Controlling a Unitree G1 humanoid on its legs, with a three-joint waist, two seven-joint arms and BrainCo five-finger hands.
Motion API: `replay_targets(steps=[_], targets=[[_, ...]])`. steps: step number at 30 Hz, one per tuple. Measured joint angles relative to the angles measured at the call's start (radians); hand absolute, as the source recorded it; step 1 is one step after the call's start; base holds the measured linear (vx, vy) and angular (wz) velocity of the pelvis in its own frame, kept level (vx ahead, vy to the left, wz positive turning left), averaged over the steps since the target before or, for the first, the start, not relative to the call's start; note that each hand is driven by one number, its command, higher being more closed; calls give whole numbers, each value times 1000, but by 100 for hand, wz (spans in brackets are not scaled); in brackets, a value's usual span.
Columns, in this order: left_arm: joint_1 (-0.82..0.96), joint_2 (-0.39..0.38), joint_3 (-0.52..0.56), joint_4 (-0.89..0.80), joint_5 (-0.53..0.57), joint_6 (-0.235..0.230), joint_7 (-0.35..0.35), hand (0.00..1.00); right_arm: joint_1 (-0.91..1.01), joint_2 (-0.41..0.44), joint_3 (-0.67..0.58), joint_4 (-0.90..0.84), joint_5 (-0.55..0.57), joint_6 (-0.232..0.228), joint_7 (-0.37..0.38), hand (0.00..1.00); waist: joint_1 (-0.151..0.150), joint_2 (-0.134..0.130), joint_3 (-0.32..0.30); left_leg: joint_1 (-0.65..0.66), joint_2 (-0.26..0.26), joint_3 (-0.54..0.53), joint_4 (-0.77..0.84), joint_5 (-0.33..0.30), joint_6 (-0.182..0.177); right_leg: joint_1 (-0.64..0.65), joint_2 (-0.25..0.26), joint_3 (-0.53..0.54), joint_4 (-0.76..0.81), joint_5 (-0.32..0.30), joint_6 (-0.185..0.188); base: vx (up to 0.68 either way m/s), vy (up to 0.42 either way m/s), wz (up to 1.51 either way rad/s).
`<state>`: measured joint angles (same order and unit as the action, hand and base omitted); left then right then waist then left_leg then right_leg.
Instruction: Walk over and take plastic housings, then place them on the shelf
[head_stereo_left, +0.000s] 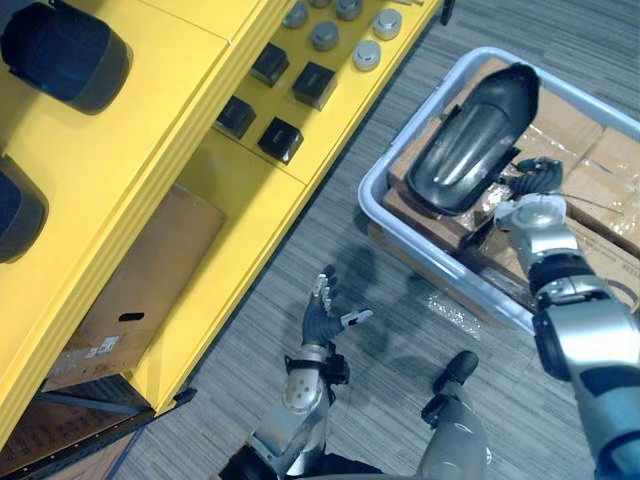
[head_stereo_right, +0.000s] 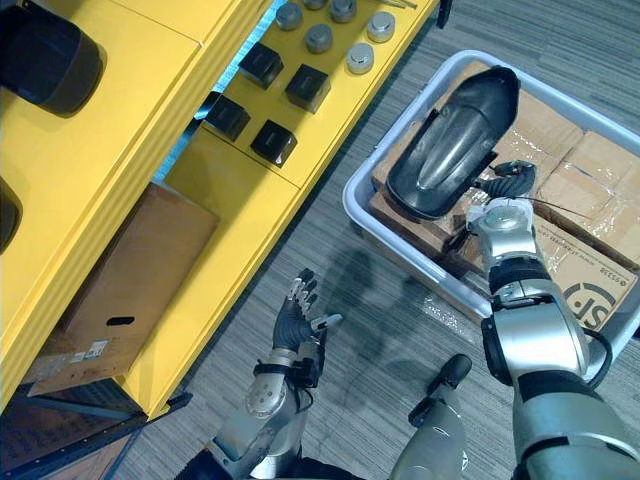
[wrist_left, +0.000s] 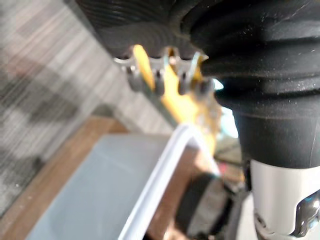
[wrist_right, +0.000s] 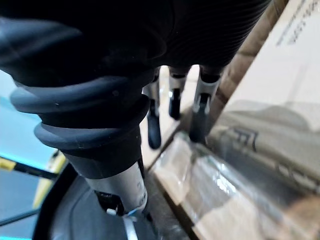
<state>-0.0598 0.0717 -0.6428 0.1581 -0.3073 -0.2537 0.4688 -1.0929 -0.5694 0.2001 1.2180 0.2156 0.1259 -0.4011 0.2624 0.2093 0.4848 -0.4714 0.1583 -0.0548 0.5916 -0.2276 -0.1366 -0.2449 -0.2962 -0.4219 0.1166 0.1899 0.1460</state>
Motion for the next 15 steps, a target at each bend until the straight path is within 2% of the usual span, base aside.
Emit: replay_targets(steps=[7,12,15], targets=[[1,6,1,-1,1,0,9,0,-50,-33,-4,50,-43,97,-15,100,0,16,-11,1,0,-11,-9,10,-3,4,1,-12,6,3,5,-3,45,4],[11,23,1,-15,1,0,8,0,-47,-43,-6,82,-87,137,8,100,-4,16,-12,7,1,-10,-5,10,-3,8,1,-12,11,4,4,-21,56,0],[25,47,4,-38,1,-1,1,0,-39,-58,-1,84,-138,136,41,100,-16,15,-12,16,3,-8,-3,9,-3,19,3,-10,11,3,3,-23,54,-2]])
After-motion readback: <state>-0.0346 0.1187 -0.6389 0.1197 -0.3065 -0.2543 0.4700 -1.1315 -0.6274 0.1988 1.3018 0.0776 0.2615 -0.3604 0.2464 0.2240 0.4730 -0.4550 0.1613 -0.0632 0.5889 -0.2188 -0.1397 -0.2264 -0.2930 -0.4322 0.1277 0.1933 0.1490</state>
